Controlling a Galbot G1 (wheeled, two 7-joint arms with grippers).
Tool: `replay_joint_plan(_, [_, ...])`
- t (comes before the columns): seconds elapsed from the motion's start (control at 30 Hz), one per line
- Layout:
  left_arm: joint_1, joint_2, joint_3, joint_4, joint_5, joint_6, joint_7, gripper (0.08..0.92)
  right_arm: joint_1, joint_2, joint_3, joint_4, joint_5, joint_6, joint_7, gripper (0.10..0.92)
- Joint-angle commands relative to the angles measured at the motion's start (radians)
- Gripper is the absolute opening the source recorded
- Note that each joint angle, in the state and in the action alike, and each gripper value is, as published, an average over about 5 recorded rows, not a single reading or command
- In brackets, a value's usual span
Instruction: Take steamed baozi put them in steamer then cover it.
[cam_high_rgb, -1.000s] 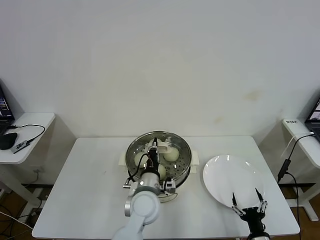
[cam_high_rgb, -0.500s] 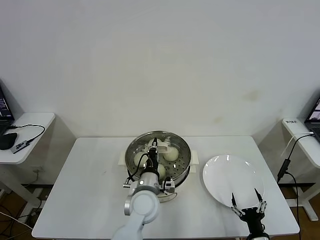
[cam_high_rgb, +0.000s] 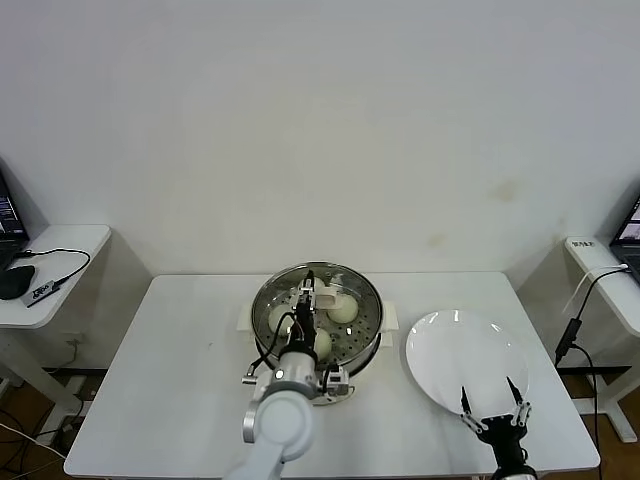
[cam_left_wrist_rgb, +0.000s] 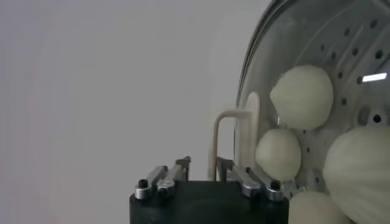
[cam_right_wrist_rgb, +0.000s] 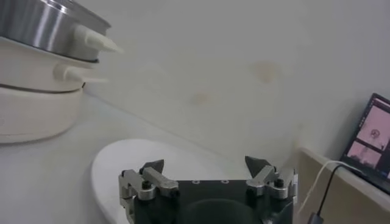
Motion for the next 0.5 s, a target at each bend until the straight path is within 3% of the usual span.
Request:
replay_joint_plan(0.03, [0.119, 0.063, -0.001, -0.173, -0.114, -0.019, -0.034, 0.562, -0.004, -0.001, 0.007, 0.001, 0.001, 0.001, 0.0, 0.823])
replay_joint_plan(0.3, [0.342, 0.172, -0.118, -0.373, -0.461, -0.129, -0.179, 0.783, -0.006, -0.002, 0.006, 0.002, 0.01, 0.002, -0.002, 0.823])
replay_joint_plan(0.5, [0.475, 0.224, -0.322, -0.336, -1.314, -0.289, -0.387, 0.822, -0.018, -0.02, -0.02, 0.006, 0.079, 0.004, -0.012, 0.823])
